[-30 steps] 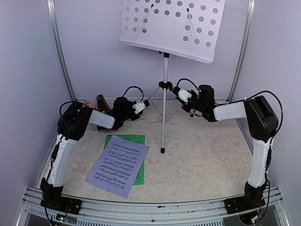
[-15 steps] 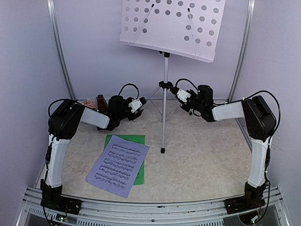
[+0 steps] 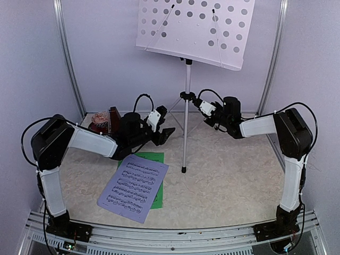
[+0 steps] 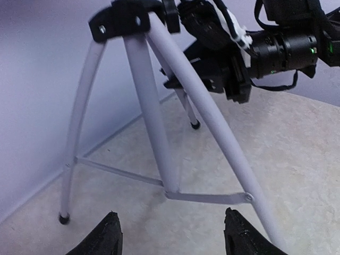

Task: Set up the instrument practice props

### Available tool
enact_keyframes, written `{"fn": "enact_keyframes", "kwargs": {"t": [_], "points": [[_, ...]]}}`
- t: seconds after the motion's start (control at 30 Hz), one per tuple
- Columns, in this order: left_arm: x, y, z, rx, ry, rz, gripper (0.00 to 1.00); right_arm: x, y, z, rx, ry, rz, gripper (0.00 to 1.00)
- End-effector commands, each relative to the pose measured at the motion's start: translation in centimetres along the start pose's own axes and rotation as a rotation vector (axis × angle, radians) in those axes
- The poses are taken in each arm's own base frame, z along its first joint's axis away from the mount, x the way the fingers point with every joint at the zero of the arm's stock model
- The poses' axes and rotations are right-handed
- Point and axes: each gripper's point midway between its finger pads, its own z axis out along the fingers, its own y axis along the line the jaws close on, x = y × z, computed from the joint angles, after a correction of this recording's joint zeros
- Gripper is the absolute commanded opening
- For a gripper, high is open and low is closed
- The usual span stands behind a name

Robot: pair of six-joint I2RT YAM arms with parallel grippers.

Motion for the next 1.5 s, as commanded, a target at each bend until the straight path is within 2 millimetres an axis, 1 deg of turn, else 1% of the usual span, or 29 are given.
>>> {"fn": "enact_keyframes", "kwargs": {"t": [0.0, 0.03, 0.1, 0.27, 0.33, 0.4, 0.5, 0.67, 0.8, 0.9, 0.93, 1.07, 1.17, 1.2, 1.23, 1.27, 1.3, 1.33, 1.37, 1.4, 1.47], "points": [[2.6, -4.8, -0.9, 0.099, 0.042, -0.224, 0.64, 6.2, 10.5, -1.3, -0.308, 0.202, -0.071, 0.00], [3.1, -5.7, -0.9, 0.113, 0.046, -0.234, 0.64, 6.3, 10.5, -1.4, -0.308, 0.205, -0.074, 0.00], [3.2, -7.0, -0.9, 0.138, 0.030, -0.291, 0.63, 6.2, 10.4, -1.4, -0.307, 0.205, -0.072, 0.00], [3.9, -10.5, -0.2, 0.226, 0.016, -0.403, 0.60, 6.3, 10.4, -1.3, -0.304, 0.213, -0.070, 0.00], [4.8, -11.7, 0.2, 0.248, 0.027, -0.432, 0.59, 6.5, 10.5, -1.3, -0.305, 0.221, -0.074, 0.00], [5.1, -12.5, 0.7, 0.255, 0.033, -0.448, 0.58, 6.8, 10.5, -1.3, -0.305, 0.230, -0.076, 0.00], [5.1, -13.0, 1.3, 0.262, 0.042, -0.486, 0.53, 7.2, 10.7, -1.3, -0.303, 0.249, -0.079, 0.00], [3.6, -13.4, 1.2, 0.270, 0.037, -0.503, 0.42, 7.8, 10.8, -1.3, -0.299, 0.276, -0.086, 0.00], [3.0, -13.5, 1.0, 0.282, 0.039, -0.509, 0.29, 8.2, 11.1, -1.3, -0.303, 0.294, -0.084, 0.00], [2.2, -13.7, 0.5, 0.302, 0.031, -0.511, 0.15, 8.9, 11.4, -1.5, -0.307, 0.319, -0.085, 0.00], [1.9, -13.7, 0.3, 0.307, 0.025, -0.511, 0.12, 9.2, 11.5, -1.6, -0.307, 0.329, -0.088, 0.00], [0.8, -13.5, -0.7, 0.311, 0.008, -0.510, 0.03, 9.9, 11.7, -1.7, -0.307, 0.358, -0.091, 0.00], [0.6, -13.7, -1.3, 0.312, 0.004, -0.505, 0.00, 10.5, 12.0, -1.9, -0.314, 0.381, -0.086, 0.00], [0.8, -13.7, -1.4, 0.306, 0.006, -0.505, 0.00, 10.6, 12.1, -2.0, -0.314, 0.386, -0.084, 0.00], [1.1, -13.6, -1.4, 0.291, 0.012, -0.508, 0.05, 10.6, 12.2, -2.0, -0.316, 0.387, -0.080, 0.00], [1.6, -13.3, -1.3, 0.267, 0.019, -0.514, 0.16, 10.6, 12.3, -2.1, -0.319, 0.387, -0.074, 0.00], [2.1, -13.1, -1.2, 0.243, 0.027, -0.522, 0.29, 10.6, 12.4, -2.2, -0.321, 0.386, -0.073, 0.00], [2.7, -12.7, -1.0, 0.220, 0.035, -0.532, 0.38, 10.5, 12.5, -2.2, -0.322, 0.385, -0.073, 0.00], [3.3, -12.4, -0.9, 0.199, 0.041, -0.544, 0.45, 10.4, 12.5, -2.2, -0.321, 0.384, -0.075, 0.00], [3.8, -12.1, -0.7, 0.186, 0.041, -0.555, 0.49, 10.4, 12.6, -2.2, -0.323, 0.383, -0.076, 0.00], [4.8, -11.7, 0.0, 0.178, 0.053, -0.593, 0.52, 10.3, 12.7, -2.1, -0.324, 0.382, -0.078, 0.00]]}}
